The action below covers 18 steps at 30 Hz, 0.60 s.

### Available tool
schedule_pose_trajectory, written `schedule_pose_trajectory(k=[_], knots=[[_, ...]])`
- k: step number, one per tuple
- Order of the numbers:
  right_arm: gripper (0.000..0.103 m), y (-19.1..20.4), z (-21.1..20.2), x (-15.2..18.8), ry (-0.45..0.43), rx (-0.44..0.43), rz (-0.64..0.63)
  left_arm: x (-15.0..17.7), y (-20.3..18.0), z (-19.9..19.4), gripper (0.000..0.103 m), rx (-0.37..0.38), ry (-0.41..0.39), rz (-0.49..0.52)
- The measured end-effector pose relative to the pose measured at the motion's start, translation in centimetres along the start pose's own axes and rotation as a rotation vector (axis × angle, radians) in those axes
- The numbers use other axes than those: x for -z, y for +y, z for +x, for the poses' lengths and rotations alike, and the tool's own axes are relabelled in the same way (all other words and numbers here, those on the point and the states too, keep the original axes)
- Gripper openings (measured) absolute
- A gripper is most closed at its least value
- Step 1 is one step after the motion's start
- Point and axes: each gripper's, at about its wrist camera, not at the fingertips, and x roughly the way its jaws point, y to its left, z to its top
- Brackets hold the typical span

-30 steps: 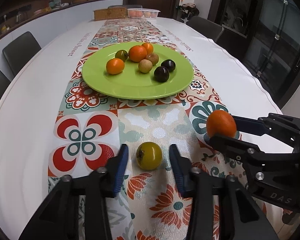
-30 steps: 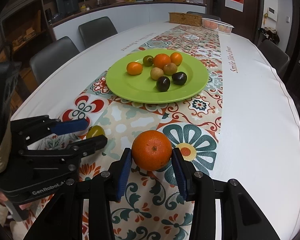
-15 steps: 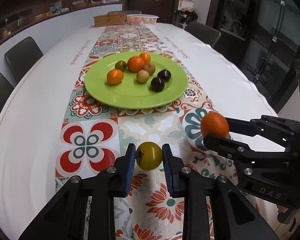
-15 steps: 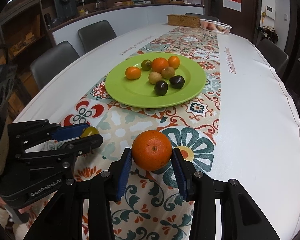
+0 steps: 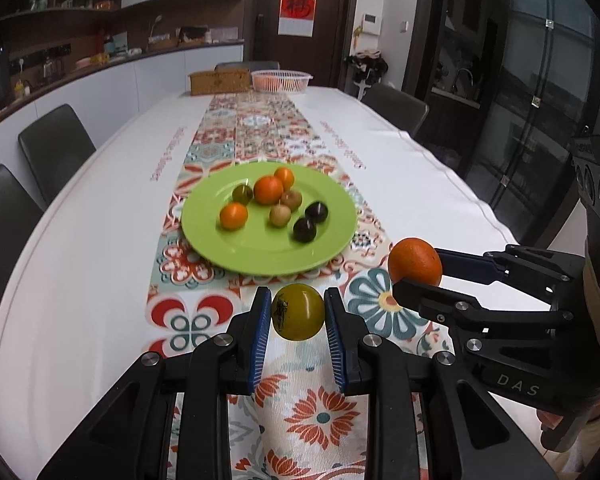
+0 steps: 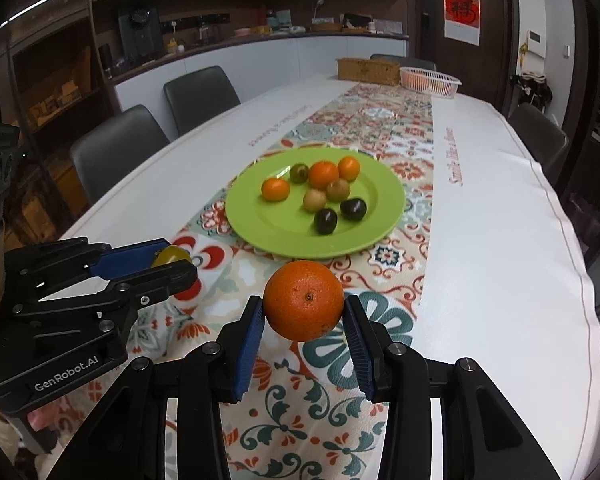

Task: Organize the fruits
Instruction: 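Carry the tomato and orange onto the green plate and open both grippers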

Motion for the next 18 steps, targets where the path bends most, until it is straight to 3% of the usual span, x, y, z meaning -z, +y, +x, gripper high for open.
schedule_pose_trajectory(k=[18], knots=[[0.042, -1.7, -1.0, -5.2, -0.114, 0.029, -0.001, -5.2, 0.4, 0.2, 0.027, -0.002, -0.087, 0.022]])
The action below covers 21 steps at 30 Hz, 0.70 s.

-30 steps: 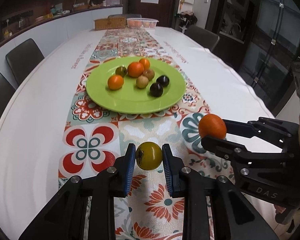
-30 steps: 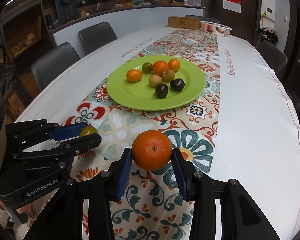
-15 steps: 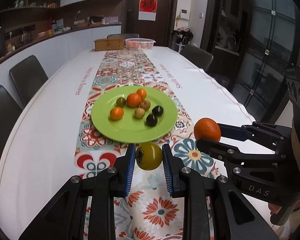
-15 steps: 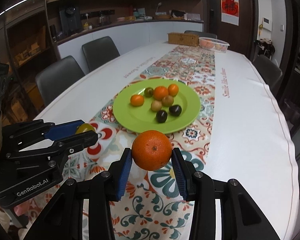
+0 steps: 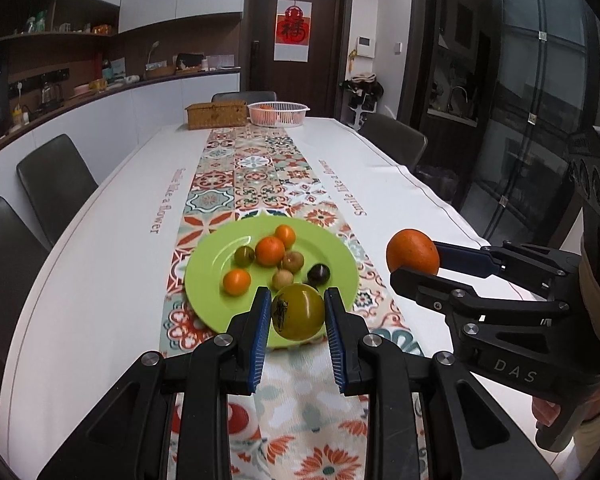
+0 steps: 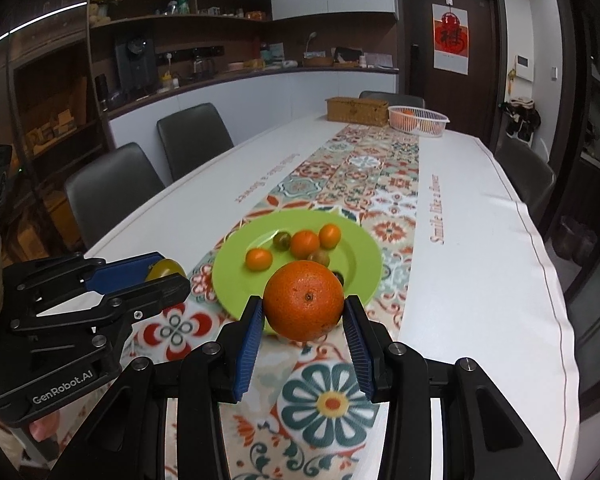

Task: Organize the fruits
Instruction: 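Carry the tomato and orange onto the green plate and open both grippers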

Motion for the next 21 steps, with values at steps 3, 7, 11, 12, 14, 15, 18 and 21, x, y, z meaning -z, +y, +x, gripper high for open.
schedule_pose_trajectory(k=[3, 7, 11, 12, 14, 15, 18, 21], knots=[[0.042, -0.2, 0.8, -0.7, -0.002, 0.003, -0.002, -0.6, 0.4, 0.7, 0.027, -0.004, -0.002, -0.001], [0.042, -0.6, 2.3, -1.6, 0.006, 0.005, -0.007, -1.2, 1.3, 2.2, 0.027, -0.004, 0.007, -0.014], [0.042, -0.9, 4.0, -2.2, 0.021, 0.01, -0.02, -1.6, 2.1, 3.9, 0.027, -0.004, 0.021, -0.024], [0.042, -0.9, 4.5, -2.4, 0.027, 0.011, -0.024, -1.7, 2.3, 4.4, 0.027, -0.004, 0.027, -0.026], [0.042, -1.2, 5.6, -2.7, 0.039, 0.015, -0.029, -2.0, 2.6, 5.4, 0.027, -0.005, 0.036, -0.024], [0.042, -1.3, 6.2, -2.9, 0.047, 0.016, -0.031, -2.1, 2.7, 5.9, 0.027, -0.006, 0.04, -0.023], [0.042, -1.8, 7.6, -3.2, 0.064, 0.02, -0.034, -2.6, 3.1, 7.5, 0.027, -0.005, 0.054, -0.023], [0.042, -2.3, 9.0, -3.5, 0.084, 0.023, -0.034, -3.1, 3.6, 9.2, 0.027, 0.002, 0.075, -0.034]])
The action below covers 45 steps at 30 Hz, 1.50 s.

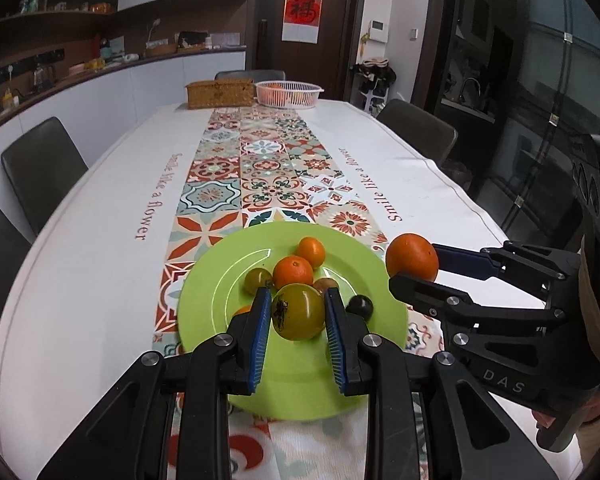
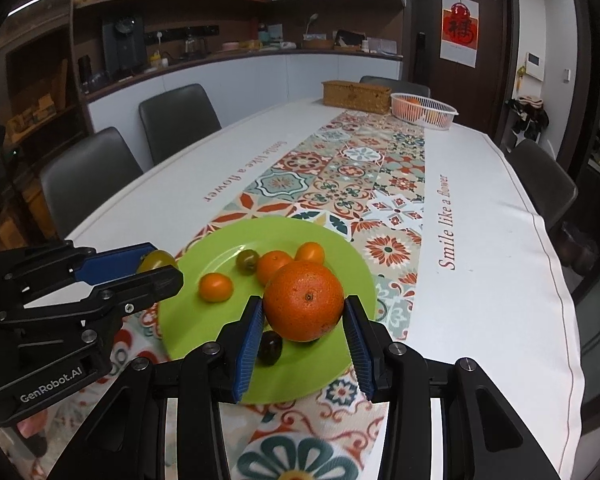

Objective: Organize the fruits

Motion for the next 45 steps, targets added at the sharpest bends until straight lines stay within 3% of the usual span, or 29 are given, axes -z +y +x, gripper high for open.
schedule_pose_trajectory(k=[16, 21, 23, 31, 37, 42, 45], knots=[[0.042, -2.4, 6.6, -0.5, 0.114, -0.002, 0.021, -0.6, 1.4, 6.1, 0.027, -0.004, 0.09, -0.017], [0.046, -2.6, 6.9, -0.1, 0.12, -0.001, 0.029, -0.3, 1.6, 5.9, 0.04, -0.029, 0.08, -0.021], [0.052, -2.7, 6.4, 0.0, 0.106, 0.002, 0.033, -0.1, 1.8, 5.5, 0.04, -0.035, 0.077, -0.031], [0.052, -2.5, 3.2, 0.7, 0.058, 0.026, 0.058, 0.8, 1.0, 2.1, 0.041, -0.098, 0.037, -0.014], [0.052, -2.3, -0.7, 1.7, 0.014, 0.035, 0.12, 1.5, 0.0, -1.7, 0.057, -0.116, -0.018, -0.019], [0.062, -1.5, -4.4, 2.7, -0.045, 0.051, 0.146, 2.4, -0.8, -4.8, 0.063, -0.134, -0.053, -0.032], [0.065, -0.8, -6.5, 3.4, -0.071, 0.07, 0.137, 3.2, -1.3, -6.8, 0.071, -0.15, -0.077, -0.034]])
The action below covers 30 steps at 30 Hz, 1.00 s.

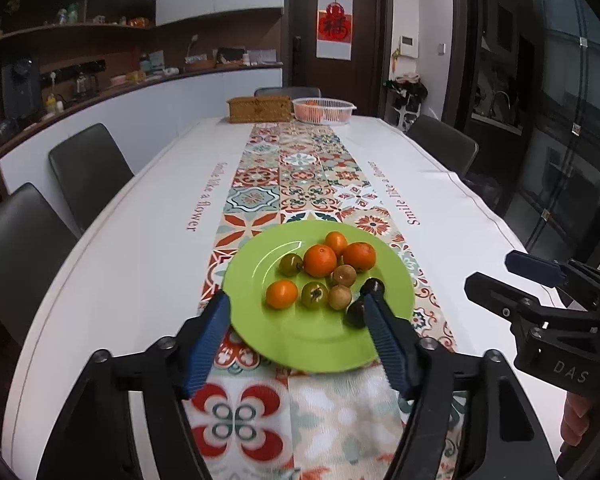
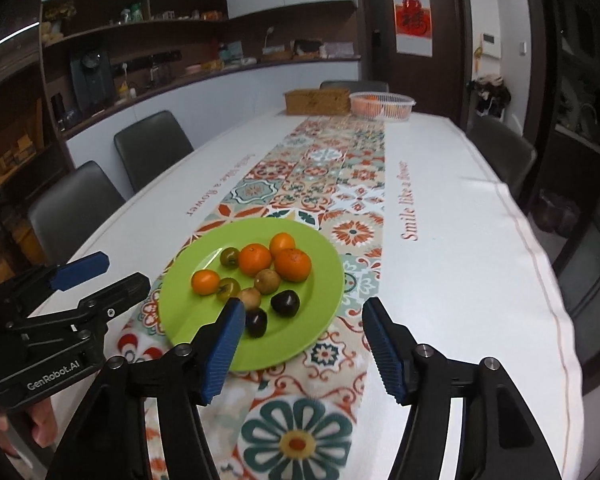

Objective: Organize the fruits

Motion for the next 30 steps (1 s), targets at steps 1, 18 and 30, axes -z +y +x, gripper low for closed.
schedule_pose_trajectory(k=[1, 18, 30], knots=[[0.066, 0.2, -0.9, 0.3, -0.011, 0.006, -0.001, 0.3, -0.1, -0.8, 0.074, -0.007, -0.007, -0.003], [0.083, 2.2, -10.4, 5.0, -0.107, 0.04, -0.024, 4.8, -1.4, -10.8, 0.086, -0.041, -0.081, 0.007], [0.083, 3.1, -14.4, 7.4, -0.134, 0.04, -0.04, 6.8, -2.0, -14.9, 0.09, -0.044, -0.11, -0.01]])
